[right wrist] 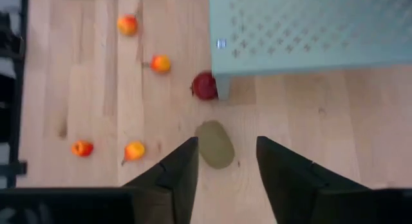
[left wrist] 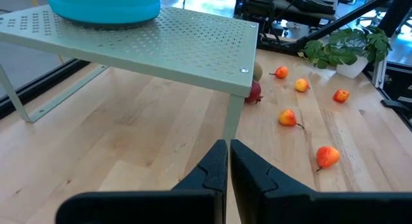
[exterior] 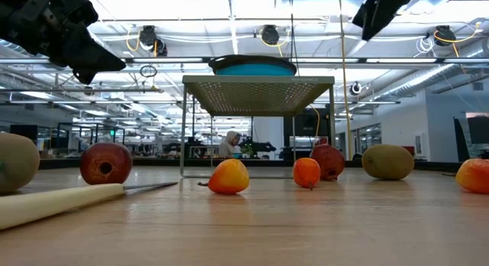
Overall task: Pick & Place Fruit
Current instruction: Put the kiwi into the blue strainer bowl on the shelf
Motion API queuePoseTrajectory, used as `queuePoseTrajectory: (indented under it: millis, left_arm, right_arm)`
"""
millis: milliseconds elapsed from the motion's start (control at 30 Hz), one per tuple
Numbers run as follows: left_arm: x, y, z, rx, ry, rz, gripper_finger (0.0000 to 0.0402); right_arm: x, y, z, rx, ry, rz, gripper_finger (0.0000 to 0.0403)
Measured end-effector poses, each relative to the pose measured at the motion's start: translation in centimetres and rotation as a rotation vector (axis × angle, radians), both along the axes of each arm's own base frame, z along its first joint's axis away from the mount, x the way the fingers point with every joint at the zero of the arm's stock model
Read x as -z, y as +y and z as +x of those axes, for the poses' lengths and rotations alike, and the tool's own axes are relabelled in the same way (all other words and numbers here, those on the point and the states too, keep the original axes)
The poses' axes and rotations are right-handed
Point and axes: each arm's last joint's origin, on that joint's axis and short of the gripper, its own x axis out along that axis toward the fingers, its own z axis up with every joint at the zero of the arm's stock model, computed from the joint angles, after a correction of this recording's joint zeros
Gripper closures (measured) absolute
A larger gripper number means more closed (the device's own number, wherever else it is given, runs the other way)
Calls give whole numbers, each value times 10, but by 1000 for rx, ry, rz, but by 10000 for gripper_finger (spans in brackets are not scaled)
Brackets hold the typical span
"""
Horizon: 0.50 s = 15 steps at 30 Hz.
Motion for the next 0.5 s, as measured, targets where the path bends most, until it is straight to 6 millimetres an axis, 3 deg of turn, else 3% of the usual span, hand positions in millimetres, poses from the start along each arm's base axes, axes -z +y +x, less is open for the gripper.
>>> queuePoseTrajectory:
  millis: [500]
  left_arm:
    - [0,0,0,-4,-3,-16,385]
  right_arm:
    - [28,25,20,-142,183,6,124]
